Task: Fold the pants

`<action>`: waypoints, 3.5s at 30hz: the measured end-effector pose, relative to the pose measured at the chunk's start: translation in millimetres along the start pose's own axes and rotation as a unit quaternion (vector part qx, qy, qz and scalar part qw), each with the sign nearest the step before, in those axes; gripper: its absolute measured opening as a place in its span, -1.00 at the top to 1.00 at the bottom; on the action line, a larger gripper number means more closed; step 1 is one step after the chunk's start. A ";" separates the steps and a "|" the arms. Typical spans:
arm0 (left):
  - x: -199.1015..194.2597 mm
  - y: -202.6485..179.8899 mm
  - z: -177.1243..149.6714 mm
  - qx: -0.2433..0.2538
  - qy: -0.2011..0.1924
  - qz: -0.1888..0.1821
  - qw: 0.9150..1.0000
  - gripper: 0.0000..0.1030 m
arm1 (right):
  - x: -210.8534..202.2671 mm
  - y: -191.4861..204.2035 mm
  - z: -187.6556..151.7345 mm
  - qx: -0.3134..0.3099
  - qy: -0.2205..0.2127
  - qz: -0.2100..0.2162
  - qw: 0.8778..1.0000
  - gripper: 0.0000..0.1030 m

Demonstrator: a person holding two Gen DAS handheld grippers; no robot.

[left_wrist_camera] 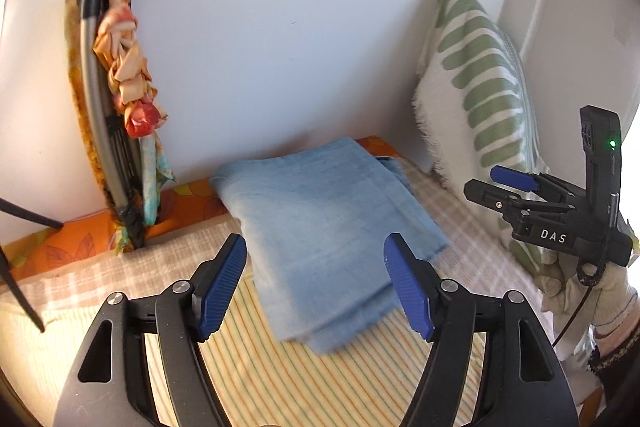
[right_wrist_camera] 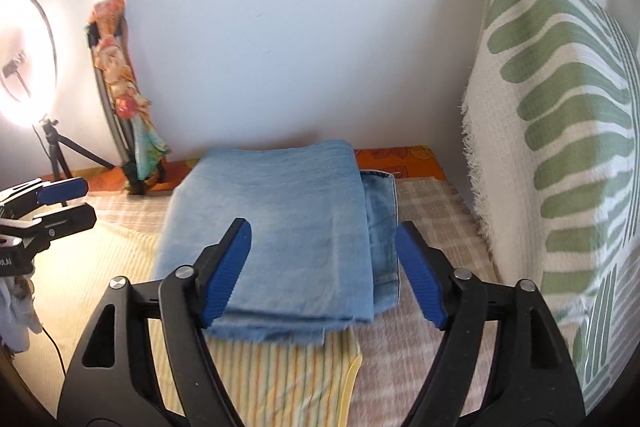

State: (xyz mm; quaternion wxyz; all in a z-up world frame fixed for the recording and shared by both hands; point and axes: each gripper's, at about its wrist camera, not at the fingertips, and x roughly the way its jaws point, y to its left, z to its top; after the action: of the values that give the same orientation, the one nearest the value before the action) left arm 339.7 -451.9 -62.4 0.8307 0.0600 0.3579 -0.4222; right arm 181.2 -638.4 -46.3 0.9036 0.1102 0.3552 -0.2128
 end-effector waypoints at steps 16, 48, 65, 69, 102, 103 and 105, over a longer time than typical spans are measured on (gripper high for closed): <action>-96.5 -42.4 -48.8 0.028 -0.039 -0.001 0.999 -0.55 | -94.7 44.6 -50.7 -0.009 -0.031 -0.008 0.999 -0.81; -144.9 -32.8 -149.3 0.039 -0.037 0.034 0.998 -0.60 | -133.4 103.0 -139.5 0.019 -0.060 -0.026 0.998 -0.96; -143.8 -12.7 -152.2 0.018 -0.037 0.051 0.998 -0.65 | -118.0 114.7 -148.3 -0.014 -0.051 -0.037 0.998 -1.00; -146.0 -11.8 -151.7 0.021 -0.041 0.054 0.998 -0.65 | -117.0 117.8 -147.3 -0.015 -0.052 -0.035 0.998 -1.00; -149.3 -13.1 -150.1 0.033 -0.038 0.050 0.997 -0.65 | -111.2 128.3 -146.9 -0.026 -0.048 -0.030 0.998 -1.00; -149.9 -13.0 -149.6 0.033 -0.039 0.051 0.997 -0.65 | -110.8 128.6 -147.1 -0.025 -0.047 -0.029 0.998 -1.00; -150.7 -13.0 -149.6 0.035 -0.040 0.050 0.997 -0.65 | -109.7 128.7 -146.6 -0.025 -0.046 -0.026 0.998 -1.00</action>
State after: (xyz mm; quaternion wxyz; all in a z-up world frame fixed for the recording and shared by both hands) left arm 190.4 -300.8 -72.7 0.8619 0.0897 0.3059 -0.3943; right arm 81.4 -439.6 -70.7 0.9156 0.0683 0.3210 -0.2322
